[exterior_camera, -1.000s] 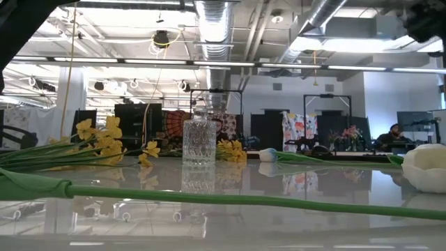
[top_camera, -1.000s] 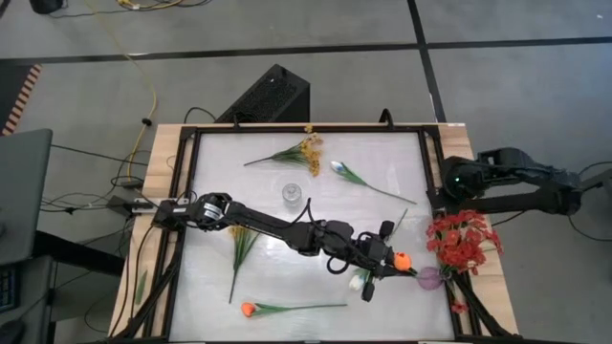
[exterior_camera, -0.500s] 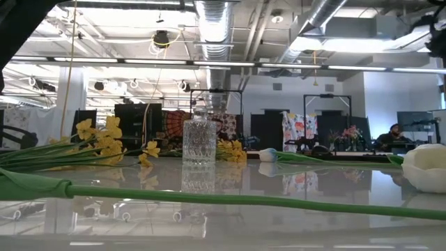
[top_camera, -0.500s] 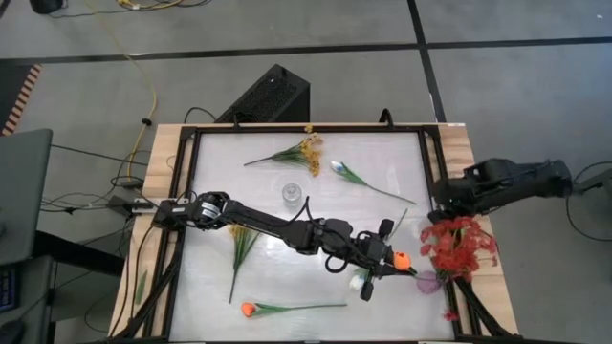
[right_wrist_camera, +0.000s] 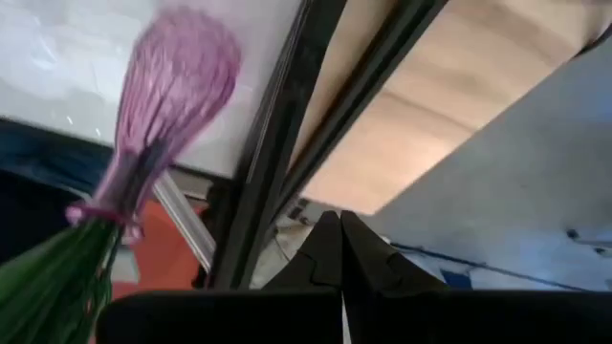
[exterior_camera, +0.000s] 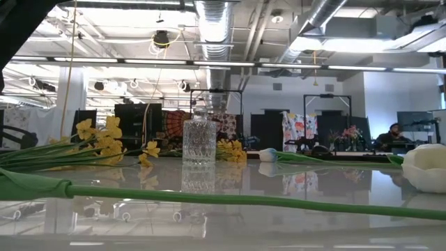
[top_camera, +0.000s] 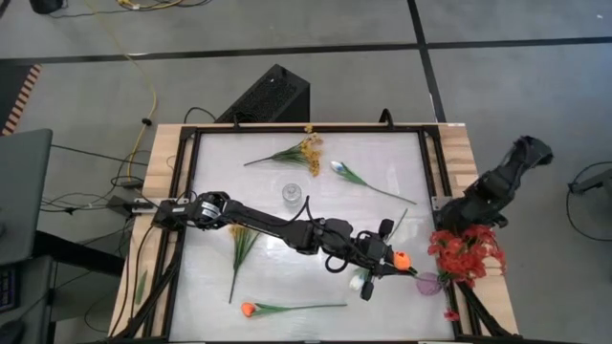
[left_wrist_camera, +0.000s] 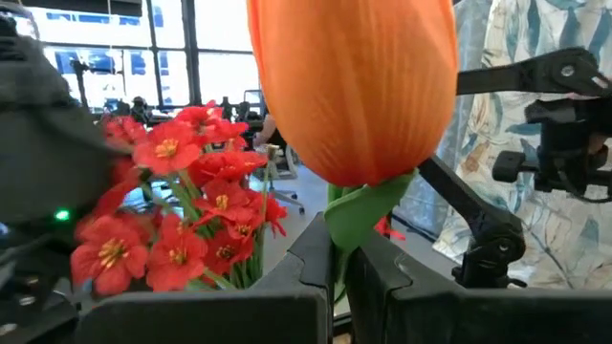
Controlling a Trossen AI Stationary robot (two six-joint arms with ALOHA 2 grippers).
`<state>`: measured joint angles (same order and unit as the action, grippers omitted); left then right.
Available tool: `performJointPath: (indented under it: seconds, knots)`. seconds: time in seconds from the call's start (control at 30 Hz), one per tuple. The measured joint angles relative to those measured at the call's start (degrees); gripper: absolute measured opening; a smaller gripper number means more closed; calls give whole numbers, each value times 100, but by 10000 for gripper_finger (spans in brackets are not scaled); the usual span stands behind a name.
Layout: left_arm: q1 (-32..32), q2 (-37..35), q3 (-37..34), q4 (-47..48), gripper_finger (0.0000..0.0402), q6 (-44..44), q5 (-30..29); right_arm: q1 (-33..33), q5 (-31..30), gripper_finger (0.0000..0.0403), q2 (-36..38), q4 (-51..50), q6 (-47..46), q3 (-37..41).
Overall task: Sort flowers into vase by color
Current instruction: Put the top orange flower into the pink vase
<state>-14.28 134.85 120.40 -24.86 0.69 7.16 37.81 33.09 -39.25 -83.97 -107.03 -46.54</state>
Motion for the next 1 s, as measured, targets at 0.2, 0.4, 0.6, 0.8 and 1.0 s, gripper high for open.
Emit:
performJointPath:
  seconds: [0.2, 0.4, 0.6, 0.8, 1.0]
  knots:
    - [0, 0, 0, 20, 0, 4, 0, 1543, -323, 19, -335, 1186, -1150, 0]
    - [0, 0, 0, 39, 0, -7, 2, 3172, -1628, 19, -789, 2316, -2381, 0]
    - [27, 0, 0, 37, 0, -15, -1, 3680, -2337, 19, -1447, 2411, -2236, -7]
    - [78, 2, 0, -23, 0, 95, -40, 3732, -3441, 19, -1574, 2789, -1830, -4]
    - [79, 7, -2, -158, 0, 146, -143, 3845, -3461, 20, -1577, 2862, -1879, -4]
